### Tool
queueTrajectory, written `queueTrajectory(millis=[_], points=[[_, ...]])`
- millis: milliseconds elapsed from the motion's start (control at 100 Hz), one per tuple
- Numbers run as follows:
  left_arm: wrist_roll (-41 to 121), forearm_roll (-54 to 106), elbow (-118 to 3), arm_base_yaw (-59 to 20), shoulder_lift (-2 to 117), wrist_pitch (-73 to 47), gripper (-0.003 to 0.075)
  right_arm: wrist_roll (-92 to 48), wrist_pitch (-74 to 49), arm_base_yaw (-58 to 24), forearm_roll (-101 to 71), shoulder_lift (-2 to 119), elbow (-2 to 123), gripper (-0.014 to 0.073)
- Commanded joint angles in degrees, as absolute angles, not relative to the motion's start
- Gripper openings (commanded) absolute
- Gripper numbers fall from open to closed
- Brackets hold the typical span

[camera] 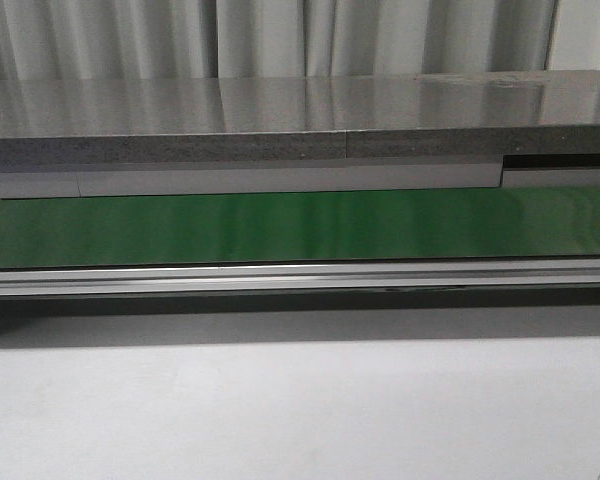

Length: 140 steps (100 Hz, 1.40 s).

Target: Move button from left to right

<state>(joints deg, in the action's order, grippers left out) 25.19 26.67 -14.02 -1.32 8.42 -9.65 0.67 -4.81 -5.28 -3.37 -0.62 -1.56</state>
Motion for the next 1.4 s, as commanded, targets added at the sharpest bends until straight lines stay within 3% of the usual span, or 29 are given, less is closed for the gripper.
queueTrajectory(millis=[0,580,850,1390], points=[[25.2,27.4,-15.6,-1.7,9.2,-5.2,-0.0020,0.6,0.0,-5.3,-2.7,-1.7,-0.6,-0.0066],[24.9,24.6,-15.5,-1.7,9.2,-5.7,-0.0020,0.6,0.0,-5.3,-2.7,-1.7,-0.6,-0.0066],[-2.0,0.0,-10.0,-1.7,7.5,-3.4,-0.0020,0.6,0.0,-5.3,-2.7,-1.7,-0.6,-0.0066],[-2.1,-2.8,2.7,-1.6,-2.0,1.0,-0.0020,0.6,0.0,-5.3,-2.7,-1.7,-0.6,-0.0066]])
